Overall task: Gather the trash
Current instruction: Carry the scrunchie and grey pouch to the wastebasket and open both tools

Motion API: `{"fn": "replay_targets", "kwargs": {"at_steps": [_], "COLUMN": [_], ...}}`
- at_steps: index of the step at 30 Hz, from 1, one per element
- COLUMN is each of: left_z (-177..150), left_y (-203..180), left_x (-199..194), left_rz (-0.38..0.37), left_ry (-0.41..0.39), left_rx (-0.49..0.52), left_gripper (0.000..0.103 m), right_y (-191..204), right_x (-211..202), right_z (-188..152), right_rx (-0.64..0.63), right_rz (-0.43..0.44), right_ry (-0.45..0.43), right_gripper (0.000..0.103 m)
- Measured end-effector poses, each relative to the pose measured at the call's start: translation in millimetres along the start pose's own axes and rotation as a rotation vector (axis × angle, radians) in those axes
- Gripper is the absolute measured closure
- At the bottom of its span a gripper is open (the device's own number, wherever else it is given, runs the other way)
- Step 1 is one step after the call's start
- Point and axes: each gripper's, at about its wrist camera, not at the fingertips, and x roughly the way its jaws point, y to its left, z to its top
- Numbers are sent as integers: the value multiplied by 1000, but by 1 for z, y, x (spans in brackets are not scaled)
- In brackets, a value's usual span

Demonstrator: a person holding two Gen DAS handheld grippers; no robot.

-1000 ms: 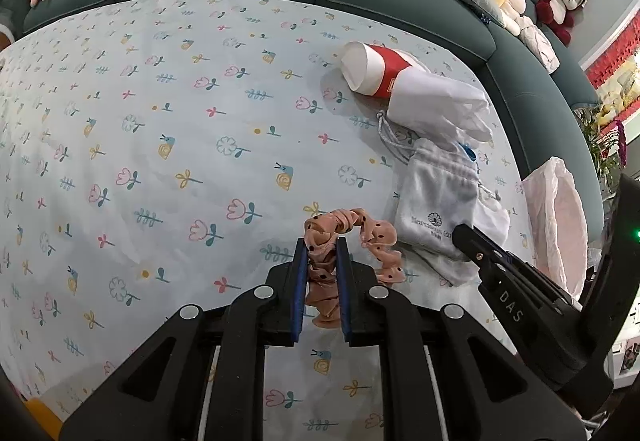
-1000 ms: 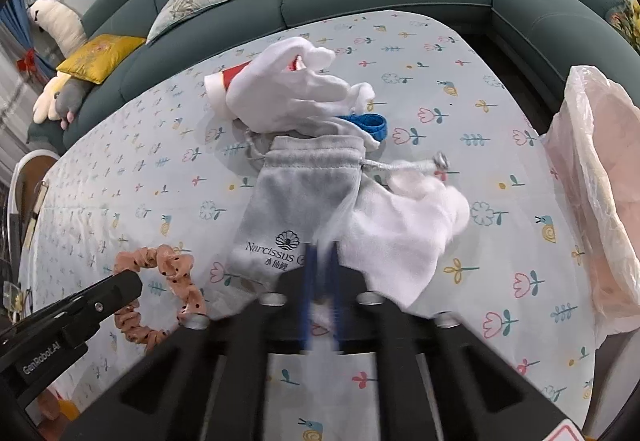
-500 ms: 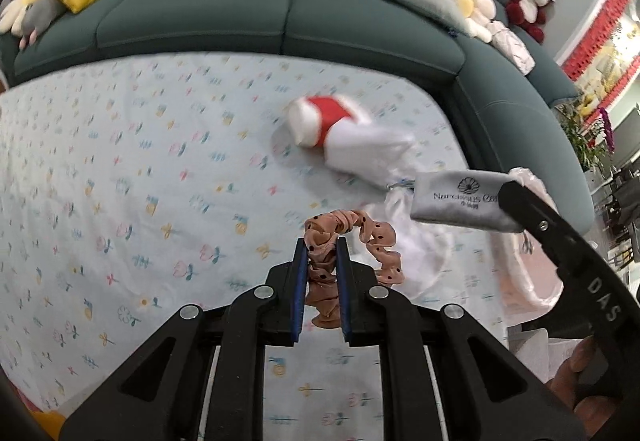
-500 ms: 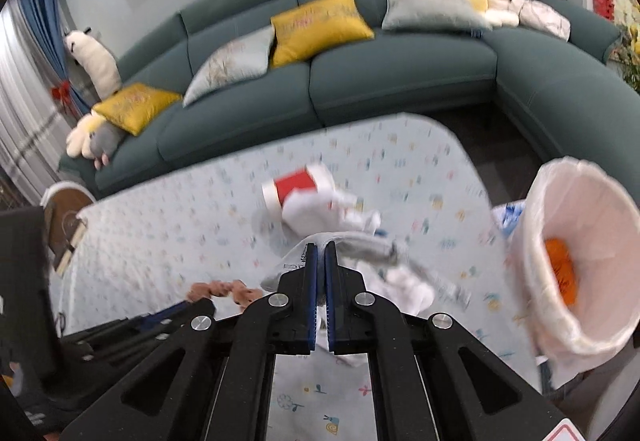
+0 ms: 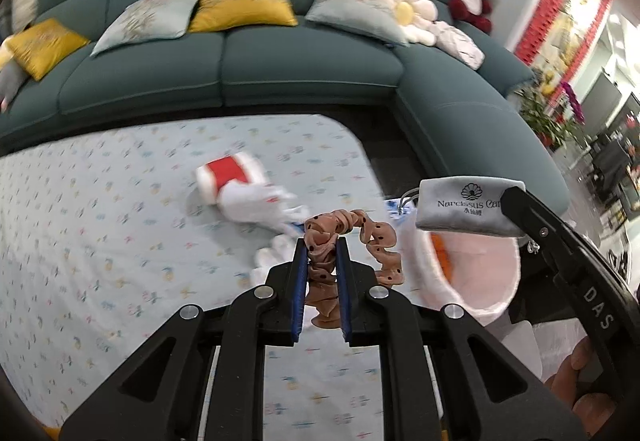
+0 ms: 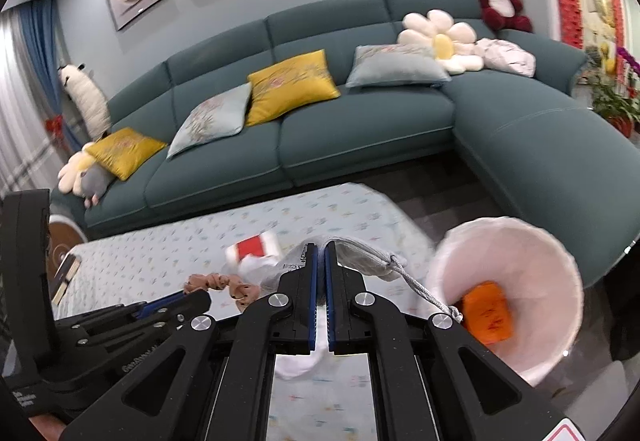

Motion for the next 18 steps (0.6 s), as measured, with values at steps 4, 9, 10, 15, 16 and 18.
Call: {"fn": "replay_targets", "kwargs": {"at_steps": [4,9,10,15,16,18], "left_z": [5,7,7,3,2,-1], "left_y": [-36,-83,-91,-131,-136,-149], "left_x": [5,16,19,34,36,42], "left_rz": [-33,-75,-80,-118,-120,-125], "left_ry": [5,19,23,41,43,56], "left_rx": [49,106,115,159,165,181], "left_gripper": [90,89,89,89,89,89], "right_y": [-33,-77,-88,-125,-130,-141], "right_x": [-10,-19,-20,-23,-24,-23], "right_z": [3,1,-1,-10,-12,-14], "right_rx": [21,58,71,115,118,129], "right_rz": [-46,-104,-117,-158,-166,-178], "right_ry": [-13,-21,-20,-6,-4,1], "right_gripper": [99,99,99,99,99,99]}}
